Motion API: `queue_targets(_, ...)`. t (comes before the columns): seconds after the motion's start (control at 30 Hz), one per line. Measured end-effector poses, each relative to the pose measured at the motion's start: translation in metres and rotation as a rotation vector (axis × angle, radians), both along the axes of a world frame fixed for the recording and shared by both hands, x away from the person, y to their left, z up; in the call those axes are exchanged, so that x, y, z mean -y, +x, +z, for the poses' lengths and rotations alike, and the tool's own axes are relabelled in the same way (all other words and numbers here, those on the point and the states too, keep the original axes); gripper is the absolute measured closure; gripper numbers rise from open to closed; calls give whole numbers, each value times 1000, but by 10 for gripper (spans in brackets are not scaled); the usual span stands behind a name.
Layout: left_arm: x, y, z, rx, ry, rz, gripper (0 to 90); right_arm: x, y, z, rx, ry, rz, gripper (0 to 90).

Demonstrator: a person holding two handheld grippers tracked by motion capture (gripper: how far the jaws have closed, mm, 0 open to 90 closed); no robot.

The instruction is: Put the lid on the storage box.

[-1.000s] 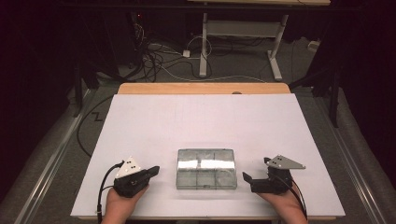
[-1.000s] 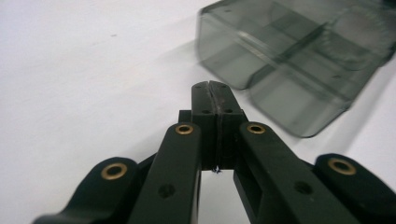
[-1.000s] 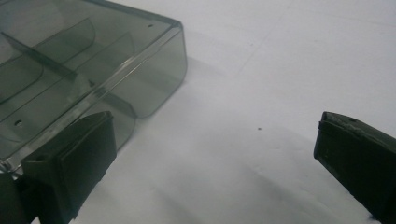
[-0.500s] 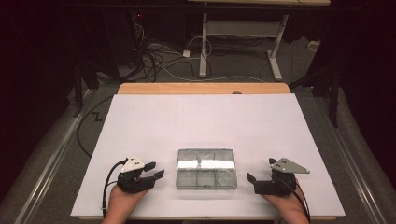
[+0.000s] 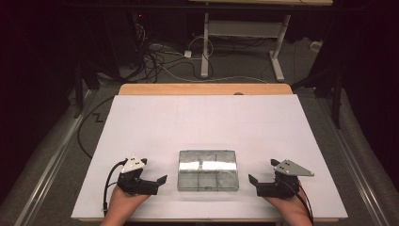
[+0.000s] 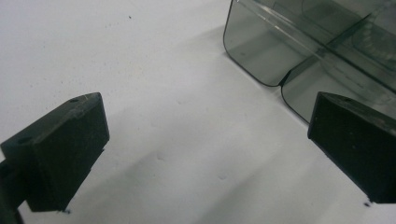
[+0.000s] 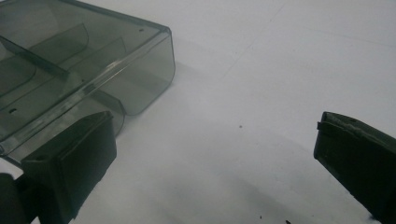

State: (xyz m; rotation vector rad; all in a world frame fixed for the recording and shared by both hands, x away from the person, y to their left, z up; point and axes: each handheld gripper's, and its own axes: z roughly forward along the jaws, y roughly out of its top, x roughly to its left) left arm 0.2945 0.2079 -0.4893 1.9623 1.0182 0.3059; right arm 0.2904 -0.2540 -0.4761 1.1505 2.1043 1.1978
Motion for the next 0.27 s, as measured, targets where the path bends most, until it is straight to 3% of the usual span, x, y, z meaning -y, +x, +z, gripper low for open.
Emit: queue_targets(0.27,6,3,1,14,11,0,0,7,-5,1,10,14,-2,3)
